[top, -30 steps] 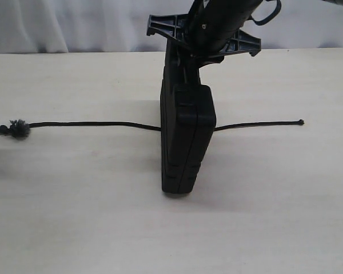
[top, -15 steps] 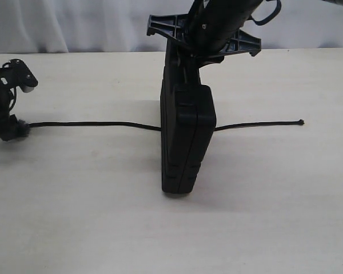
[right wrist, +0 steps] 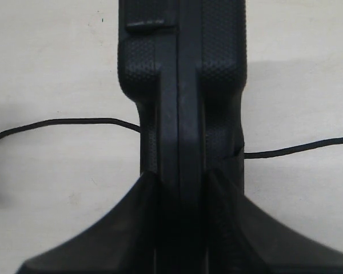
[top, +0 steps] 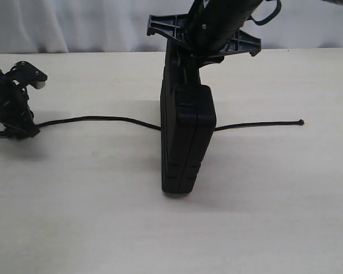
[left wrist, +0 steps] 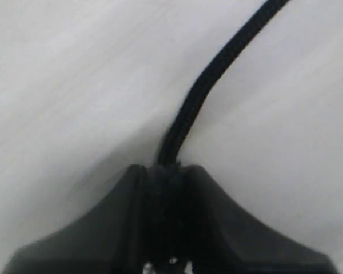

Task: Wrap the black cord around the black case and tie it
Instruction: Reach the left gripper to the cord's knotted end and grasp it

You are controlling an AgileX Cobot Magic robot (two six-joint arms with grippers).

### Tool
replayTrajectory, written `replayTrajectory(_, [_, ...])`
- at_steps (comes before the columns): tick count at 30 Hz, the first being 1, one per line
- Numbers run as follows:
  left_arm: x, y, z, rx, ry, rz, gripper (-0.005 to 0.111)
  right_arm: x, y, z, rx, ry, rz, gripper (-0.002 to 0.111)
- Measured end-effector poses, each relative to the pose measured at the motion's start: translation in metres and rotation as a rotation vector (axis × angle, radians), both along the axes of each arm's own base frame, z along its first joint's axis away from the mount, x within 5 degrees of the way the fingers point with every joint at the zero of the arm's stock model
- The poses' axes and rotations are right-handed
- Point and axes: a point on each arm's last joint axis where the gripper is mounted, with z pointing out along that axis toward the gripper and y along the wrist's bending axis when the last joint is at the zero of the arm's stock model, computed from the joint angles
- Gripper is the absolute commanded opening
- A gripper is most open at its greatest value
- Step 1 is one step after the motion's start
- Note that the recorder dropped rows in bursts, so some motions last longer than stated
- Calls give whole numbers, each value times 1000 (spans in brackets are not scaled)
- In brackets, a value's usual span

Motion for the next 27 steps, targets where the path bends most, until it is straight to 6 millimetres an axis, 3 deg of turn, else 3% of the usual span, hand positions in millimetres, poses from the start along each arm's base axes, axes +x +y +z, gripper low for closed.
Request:
replayTrajectory(2, [-1, -4, 0, -48, 19, 59, 1, 0, 0, 0, 0, 0, 0, 4])
replayTrajectory(6, [-1, -17, 2, -218, 75, 216, 3, 0, 0, 0, 0, 0, 0, 4])
replayTrajectory(13, [15, -45, 21, -633, 103, 536, 41, 0, 1, 0, 0, 0, 2, 4])
replayTrajectory(17, [20, -51, 27, -757, 118, 647, 54, 0, 1, 0, 0, 0, 2, 4])
replayTrajectory(22, [19, -53, 30, -766, 112, 570, 54, 0, 1, 0, 0, 0, 2, 4])
replayTrajectory(27, [15, -43, 35, -570, 120, 390, 54, 0, 1, 0, 0, -1, 2, 4])
